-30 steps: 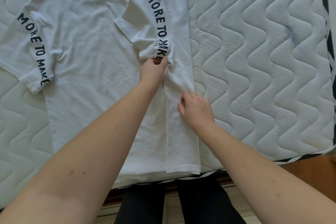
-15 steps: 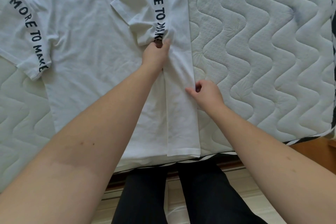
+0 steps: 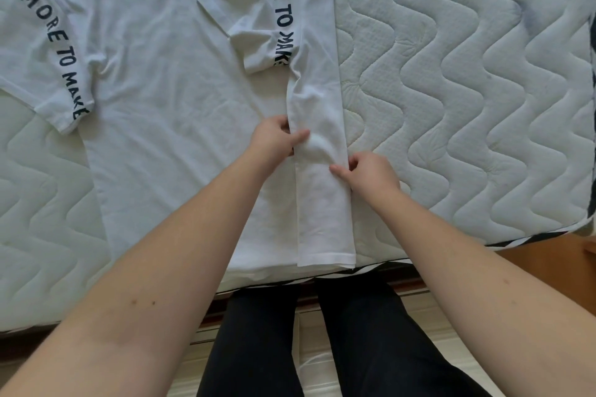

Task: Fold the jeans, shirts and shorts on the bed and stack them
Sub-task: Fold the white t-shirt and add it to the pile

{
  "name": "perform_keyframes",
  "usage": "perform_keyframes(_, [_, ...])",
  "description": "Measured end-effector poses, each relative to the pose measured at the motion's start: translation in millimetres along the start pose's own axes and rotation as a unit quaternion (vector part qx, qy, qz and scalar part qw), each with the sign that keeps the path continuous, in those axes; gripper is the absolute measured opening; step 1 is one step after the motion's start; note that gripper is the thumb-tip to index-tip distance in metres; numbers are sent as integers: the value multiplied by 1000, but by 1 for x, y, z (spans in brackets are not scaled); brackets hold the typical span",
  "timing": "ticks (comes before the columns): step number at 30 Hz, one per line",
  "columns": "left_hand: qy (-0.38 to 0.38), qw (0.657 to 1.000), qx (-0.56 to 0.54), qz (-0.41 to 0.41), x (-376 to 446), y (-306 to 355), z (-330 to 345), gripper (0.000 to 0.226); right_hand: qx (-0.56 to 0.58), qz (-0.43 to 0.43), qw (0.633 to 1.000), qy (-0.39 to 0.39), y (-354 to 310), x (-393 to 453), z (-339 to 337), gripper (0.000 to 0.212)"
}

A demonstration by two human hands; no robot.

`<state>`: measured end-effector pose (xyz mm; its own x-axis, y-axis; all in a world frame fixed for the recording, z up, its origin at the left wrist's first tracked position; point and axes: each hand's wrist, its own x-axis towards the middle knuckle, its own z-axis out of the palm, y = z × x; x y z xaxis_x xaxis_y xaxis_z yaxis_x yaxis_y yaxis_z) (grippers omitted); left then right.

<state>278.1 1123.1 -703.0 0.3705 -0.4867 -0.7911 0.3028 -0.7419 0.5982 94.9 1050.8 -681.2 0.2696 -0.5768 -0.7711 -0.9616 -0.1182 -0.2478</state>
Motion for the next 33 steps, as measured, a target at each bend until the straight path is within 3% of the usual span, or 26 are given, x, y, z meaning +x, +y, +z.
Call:
perform_keyframes(5, [80, 996, -31, -6, -16, -24, 2, 23, -7, -6, 1000, -19, 7, -6, 0, 41])
perform_keyframes(9, [-6, 999, 51, -11, -29, -42, 3, 13, -47, -5, 998, -51, 11, -12, 5, 45])
perform_keyframes(13, [31, 999, 40, -9, -43, -48, 7, 16, -37, -15, 994, -106, 22, -16, 12, 35])
perform_keyframes(16, [2, 998, 48, -30, -61, -61, 10, 7, -27, -36, 989, -141, 31, -25, 19, 30])
perform_keyframes(22, [4, 994, 71, -79, -100, -95, 29, 28, 51, -22, 997, -59, 57, -43, 36, 20])
perform_keyframes(27, [-14, 996, 46, -81, -121, -112, 40, 29, 55, -20, 990, -125, 68, -60, 52, 35])
perform_keyframes(30, [-10, 989, 114, -97, -126, -114, 47, 31, 28, -22, 990, -138, 77, -64, 58, 29])
perform_keyframes(33, [-21, 977, 182, -108, -128, -113, 54, 46, 44, -17, 992, -119, 84, -68, 59, 24])
